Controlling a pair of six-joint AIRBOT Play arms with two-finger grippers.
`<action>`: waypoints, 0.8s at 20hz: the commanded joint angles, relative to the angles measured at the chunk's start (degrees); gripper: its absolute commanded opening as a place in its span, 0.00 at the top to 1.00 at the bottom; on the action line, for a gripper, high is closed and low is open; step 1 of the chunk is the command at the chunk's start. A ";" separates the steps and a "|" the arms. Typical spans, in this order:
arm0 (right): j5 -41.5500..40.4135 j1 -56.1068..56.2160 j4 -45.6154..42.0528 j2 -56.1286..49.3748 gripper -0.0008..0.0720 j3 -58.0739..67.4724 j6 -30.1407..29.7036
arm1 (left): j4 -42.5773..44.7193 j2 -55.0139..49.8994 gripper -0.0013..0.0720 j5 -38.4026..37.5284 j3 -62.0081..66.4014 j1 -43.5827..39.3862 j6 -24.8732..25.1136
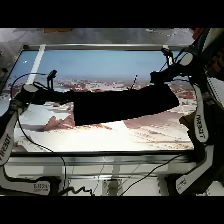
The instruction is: Fold the clothes and pants, and hang the long-sleeved shirts on hangers.
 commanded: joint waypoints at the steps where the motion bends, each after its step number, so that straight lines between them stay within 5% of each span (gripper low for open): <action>1: -3.80 -3.06 1.20 9.84 0.96 -8.61 -5.09 | 8.61 -0.83 0.02 -4.11 -0.85 5.38 -2.91; 7: -5.53 -9.55 1.07 26.27 0.96 -30.91 -7.74 | 8.15 -7.28 0.02 -3.54 -1.27 4.79 -0.79; 12: -10.73 -8.11 4.09 27.89 0.96 -32.44 -8.39 | 4.70 -11.93 0.05 1.57 -1.25 0.13 -0.81; 15: -13.40 -6.38 4.11 27.78 0.96 -32.46 -8.37 | 5.07 -12.11 0.30 5.35 -1.25 -2.84 -0.83; 16: -13.81 -5.70 4.11 27.65 0.96 -32.46 -8.37 | 4.87 -12.11 0.50 6.16 -1.25 -3.52 -0.83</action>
